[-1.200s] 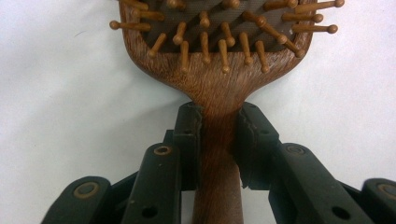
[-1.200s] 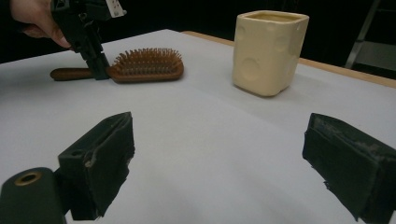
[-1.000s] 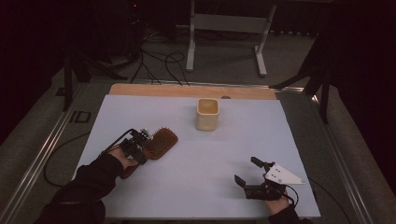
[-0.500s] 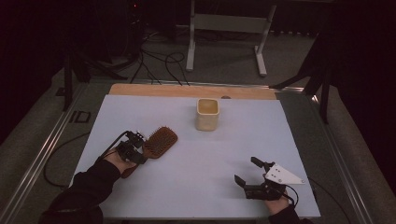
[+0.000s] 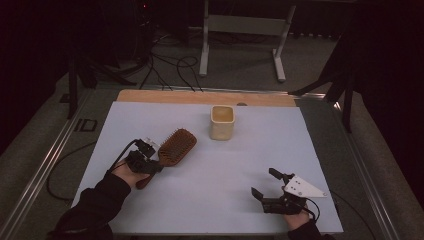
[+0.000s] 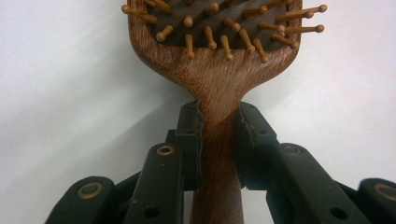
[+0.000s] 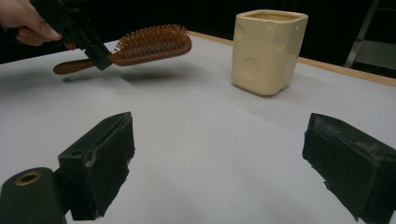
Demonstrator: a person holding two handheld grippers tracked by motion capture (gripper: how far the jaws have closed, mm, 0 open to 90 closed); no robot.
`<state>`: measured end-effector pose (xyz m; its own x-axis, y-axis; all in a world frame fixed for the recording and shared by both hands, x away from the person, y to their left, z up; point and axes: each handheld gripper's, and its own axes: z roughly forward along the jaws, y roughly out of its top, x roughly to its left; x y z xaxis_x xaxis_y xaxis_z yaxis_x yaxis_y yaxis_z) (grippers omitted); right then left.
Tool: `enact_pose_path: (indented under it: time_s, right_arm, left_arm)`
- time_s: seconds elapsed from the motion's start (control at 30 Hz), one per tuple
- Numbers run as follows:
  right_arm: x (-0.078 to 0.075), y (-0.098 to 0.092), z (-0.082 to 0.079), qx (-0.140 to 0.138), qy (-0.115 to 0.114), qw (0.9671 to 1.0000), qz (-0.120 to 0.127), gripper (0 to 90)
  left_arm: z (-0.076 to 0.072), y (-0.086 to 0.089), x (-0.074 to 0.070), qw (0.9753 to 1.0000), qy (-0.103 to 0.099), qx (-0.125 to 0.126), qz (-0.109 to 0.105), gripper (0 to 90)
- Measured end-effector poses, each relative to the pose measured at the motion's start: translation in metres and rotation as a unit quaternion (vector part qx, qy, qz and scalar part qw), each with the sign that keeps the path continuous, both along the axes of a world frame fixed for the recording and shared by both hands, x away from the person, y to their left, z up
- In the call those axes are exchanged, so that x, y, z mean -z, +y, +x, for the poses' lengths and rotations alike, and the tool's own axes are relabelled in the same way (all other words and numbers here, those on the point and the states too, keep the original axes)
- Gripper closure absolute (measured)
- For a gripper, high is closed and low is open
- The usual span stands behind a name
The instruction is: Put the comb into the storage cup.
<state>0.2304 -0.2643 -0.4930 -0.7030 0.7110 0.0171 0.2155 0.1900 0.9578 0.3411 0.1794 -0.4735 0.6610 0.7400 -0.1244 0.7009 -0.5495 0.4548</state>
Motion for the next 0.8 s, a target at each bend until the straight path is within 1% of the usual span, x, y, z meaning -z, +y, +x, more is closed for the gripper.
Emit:
enact_pose_path:
  time_s: [0.03, 0.07, 0.1, 0.13, 0.17, 0.2, 0.23, 0.27, 0.3, 0.33, 0.37, 0.4, 0.43, 0.47, 0.5, 0.53, 0.57, 0.6, 0.63, 0.67, 0.77, 0.8]
  right_arm:
    - [0.0, 0.0, 0.0, 0.0, 0.0, 1.0, 0.0, 8.8]
    - [0.0, 0.0, 0.0, -0.001, 0.0, 1.0, 0.0, 8.8]
    - [0.0, 0.0, 0.0, -0.001, 0.0, 1.0, 0.0, 8.8]
    - [0.0, 0.001, 0.0, -0.001, 0.001, 1.0, 0.0, 8.8]
    - [0.0, 0.001, 0.0, -0.001, 0.001, 1.0, 0.0, 8.8]
    - [0.0, 0.001, 0.0, -0.001, 0.001, 1.0, 0.0, 8.8]
    - [0.0, 0.001, 0.0, -0.001, 0.001, 1.0, 0.0, 8.8]
    - [0.0, 0.001, 0.0, -0.001, 0.001, 1.0, 0.0, 8.8]
    - [0.0, 0.001, 0.0, -0.001, 0.001, 1.0, 0.0, 8.8]
    - [0.0, 0.001, 0.0, 0.0, 0.002, 1.0, 0.0, 8.8]
    - [0.0, 0.001, 0.0, 0.0, 0.002, 1.0, 0.0, 8.8]
    - [0.0, 0.001, 0.0, 0.0, 0.002, 1.0, 0.0, 8.8]
    - [0.0, 0.001, 0.0, 0.0, 0.002, 1.0, 0.0, 8.8]
    - [0.0, 0.001, 0.0, -0.001, 0.001, 1.0, 0.0, 8.8]
    - [0.0, 0.001, 0.0, -0.001, 0.001, 1.0, 0.0, 8.8]
    - [0.0, 0.001, 0.0, -0.001, 0.001, 1.0, 0.0, 8.8]
    - [0.0, 0.001, 0.0, 0.0, 0.001, 1.0, 0.0, 8.8]
    - [0.0, 0.0, 0.0, 0.0, 0.002, 1.0, 0.0, 8.8]
    - [0.0, 0.0, 0.0, 0.0, 0.002, 1.0, 0.0, 8.8]
    - [0.0, 0.0, 0.0, 0.0, 0.001, 1.0, 0.0, 8.8]
    - [0.0, 0.001, 0.0, -0.001, 0.001, 1.0, 0.0, 8.8]
    - [0.0, 0.001, 0.0, -0.001, 0.001, 1.0, 0.0, 8.8]
  left_arm:
    - [0.0, 0.0, 0.0, 1.0, 0.0, 0.0, 0.0, 74.1]
    - [-0.002, -0.002, -0.003, 1.0, -0.008, 0.001, -0.004, 74.1]
    - [-0.002, -0.002, -0.003, 1.0, -0.008, 0.001, -0.004, 74.1]
    - [-0.003, -0.003, -0.005, 0.9998, -0.014, 0.003, -0.014, 74.1]
    - [-0.003, -0.003, -0.005, 0.9998, -0.014, 0.003, -0.014, 74.1]
    - [-0.005, -0.004, -0.007, 0.9995, -0.019, 0.003, -0.024, 74.1]
    - [-0.005, -0.004, -0.007, 0.9995, -0.019, 0.003, -0.024, 74.1]
    - [-0.006, -0.005, -0.009, 0.9992, -0.026, 0.002, -0.03, 74.1]
    - [-0.006, -0.005, -0.009, 0.9992, -0.026, 0.002, -0.03, 74.1]
    - [-0.008, -0.007, -0.011, 0.9986, -0.034, 0.003, -0.039, 74.1]
    - [-0.008, -0.007, -0.011, 0.9986, -0.034, 0.003, -0.039, 74.1]
    - [-0.009, -0.008, -0.013, 0.9981, -0.039, 0.005, -0.047, 74.1]
    - [-0.009, -0.008, -0.013, 0.9981, -0.039, 0.005, -0.047, 74.1]
    - [-0.01, -0.009, -0.015, 0.9975, -0.045, 0.003, -0.054, 74.1]
    - [-0.01, -0.009, -0.015, 0.9975, -0.045, 0.003, -0.054, 74.1]
    - [-0.011, -0.01, -0.015, 0.9972, -0.05, 0.004, -0.056, 74.1]
    - [-0.012, -0.01, -0.016, 0.9967, -0.055, 0.005, -0.059, 74.1]
    - [-0.013, -0.011, -0.017, 0.9959, -0.062, 0.008, -0.066, 74.1]
    - [-0.013, -0.011, -0.017, 0.9959, -0.062, 0.008, -0.066, 74.1]
    - [-0.015, -0.012, -0.018, 0.9951, -0.066, 0.009, -0.074, 74.1]
    - [-0.016, -0.012, -0.019, 0.9946, -0.072, 0.009, -0.075, 74.1]
    - [-0.017, -0.013, -0.019, 0.9938, -0.077, 0.007, -0.08, 74.1]
